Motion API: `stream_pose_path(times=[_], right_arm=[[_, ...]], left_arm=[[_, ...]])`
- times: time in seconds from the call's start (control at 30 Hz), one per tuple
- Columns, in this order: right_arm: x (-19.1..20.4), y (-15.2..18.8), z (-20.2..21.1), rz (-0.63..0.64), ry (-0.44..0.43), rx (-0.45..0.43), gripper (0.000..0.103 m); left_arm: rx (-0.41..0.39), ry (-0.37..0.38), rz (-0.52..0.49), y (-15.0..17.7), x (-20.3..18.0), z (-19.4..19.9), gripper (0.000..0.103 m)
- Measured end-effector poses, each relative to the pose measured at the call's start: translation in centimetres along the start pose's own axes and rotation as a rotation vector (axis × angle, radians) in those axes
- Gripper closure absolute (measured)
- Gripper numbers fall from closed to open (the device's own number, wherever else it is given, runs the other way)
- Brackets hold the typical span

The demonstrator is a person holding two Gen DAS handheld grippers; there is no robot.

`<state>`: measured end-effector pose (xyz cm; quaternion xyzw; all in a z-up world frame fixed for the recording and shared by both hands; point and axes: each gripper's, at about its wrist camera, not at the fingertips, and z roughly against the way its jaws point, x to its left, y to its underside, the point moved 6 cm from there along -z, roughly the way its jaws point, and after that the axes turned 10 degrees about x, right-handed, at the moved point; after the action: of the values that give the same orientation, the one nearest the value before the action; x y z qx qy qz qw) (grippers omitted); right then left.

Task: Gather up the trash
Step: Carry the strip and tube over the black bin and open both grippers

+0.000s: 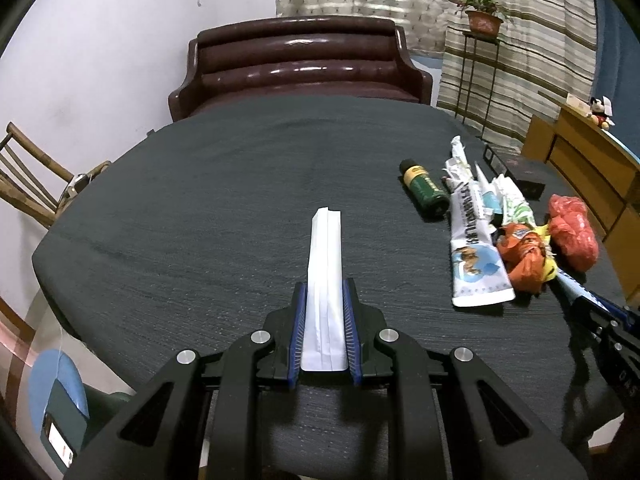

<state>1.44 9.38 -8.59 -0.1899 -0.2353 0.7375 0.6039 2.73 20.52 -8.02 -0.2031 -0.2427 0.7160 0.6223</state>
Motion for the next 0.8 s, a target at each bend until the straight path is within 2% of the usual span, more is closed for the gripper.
stream_pose_path(times=[0.47, 0.63, 0.8], right_arm=[[-0.6, -1.1, 3.6, -0.004, -0.017, -0.130, 0.091], [-1.8, -2.1, 5.1, -0.017, 0.009, -0.188, 0.091], [-4.6, -3.0, 6.1, -0.048, 0.056, -0.227, 0.091]], left_arm=[[-0.056, 0.040, -0.042, -0.1, -1.5, 2.1, 0.084], [-0.075, 0.072, -0.057, -1.0, -2.7, 2.6, 0.084], [-0.102, 0.119, -0.097, -2.1, -5.9, 3.4, 0.084]])
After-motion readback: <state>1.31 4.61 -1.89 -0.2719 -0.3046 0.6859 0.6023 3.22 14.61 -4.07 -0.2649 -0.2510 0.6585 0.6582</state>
